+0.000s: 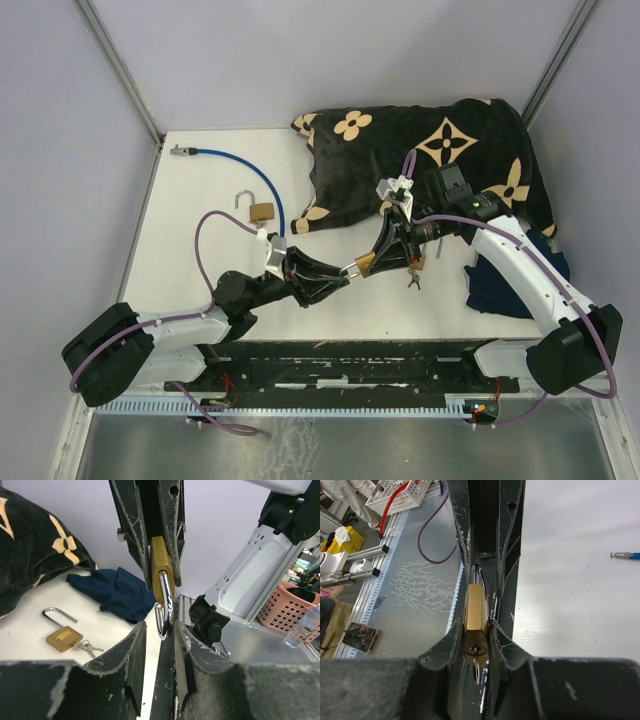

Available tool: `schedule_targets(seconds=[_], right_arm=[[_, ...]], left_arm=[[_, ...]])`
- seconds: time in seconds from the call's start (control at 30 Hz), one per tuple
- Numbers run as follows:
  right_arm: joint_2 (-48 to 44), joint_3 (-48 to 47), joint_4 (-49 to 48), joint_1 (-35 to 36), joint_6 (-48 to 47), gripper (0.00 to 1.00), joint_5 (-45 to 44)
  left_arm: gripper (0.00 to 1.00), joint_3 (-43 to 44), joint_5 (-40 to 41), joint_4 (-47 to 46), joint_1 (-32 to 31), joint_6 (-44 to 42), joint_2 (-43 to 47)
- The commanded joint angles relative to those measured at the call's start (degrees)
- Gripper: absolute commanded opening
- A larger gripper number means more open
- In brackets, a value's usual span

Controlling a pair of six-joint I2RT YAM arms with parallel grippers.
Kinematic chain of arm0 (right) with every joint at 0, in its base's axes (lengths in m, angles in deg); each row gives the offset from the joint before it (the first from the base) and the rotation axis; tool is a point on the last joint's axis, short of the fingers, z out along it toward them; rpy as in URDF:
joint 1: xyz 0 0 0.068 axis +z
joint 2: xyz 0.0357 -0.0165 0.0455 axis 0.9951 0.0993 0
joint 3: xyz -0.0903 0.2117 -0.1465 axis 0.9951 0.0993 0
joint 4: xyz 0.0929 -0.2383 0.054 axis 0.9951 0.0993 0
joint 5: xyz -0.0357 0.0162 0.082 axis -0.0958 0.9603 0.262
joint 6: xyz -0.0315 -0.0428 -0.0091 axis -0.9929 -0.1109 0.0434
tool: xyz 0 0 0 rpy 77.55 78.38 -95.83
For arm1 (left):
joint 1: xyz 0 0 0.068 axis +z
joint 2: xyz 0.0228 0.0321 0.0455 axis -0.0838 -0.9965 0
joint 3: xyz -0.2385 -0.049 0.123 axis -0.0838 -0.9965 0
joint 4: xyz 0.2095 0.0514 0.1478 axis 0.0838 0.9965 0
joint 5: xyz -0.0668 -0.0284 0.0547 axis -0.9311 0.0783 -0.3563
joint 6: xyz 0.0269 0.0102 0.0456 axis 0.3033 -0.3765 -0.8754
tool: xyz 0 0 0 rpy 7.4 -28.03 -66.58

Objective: Lock with the key
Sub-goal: Lock the lock.

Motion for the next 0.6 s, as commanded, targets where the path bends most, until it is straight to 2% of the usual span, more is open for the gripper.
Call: schedule_targets(seconds=[0.0, 0.17, 0.43, 0.57], right_arm=[[0.1, -2.0, -0.6, -0.2, -0.7, 0.02, 2.7], [0.4, -2.0, -0.6, -0.1, -0.9, 0.02, 2.5], [0.4, -1.9, -0.6, -0.1, -1.0, 0.02, 2.4], [0.4, -2.0, -0.6, -0.1, -0.9, 0.02, 2.3]], left_arm=[[0.35, 2.3, -1.3, -5.2, 0.3, 2.7, 0.0], [0.34, 2.5, -1.2, -6.3, 0.3, 3.6, 0.0], [0.10, 2.8, -2.5, -8.1, 0.4, 4.5, -2.1], [0.13, 2.4, -2.7, -7.9, 0.8, 4.8, -2.6]])
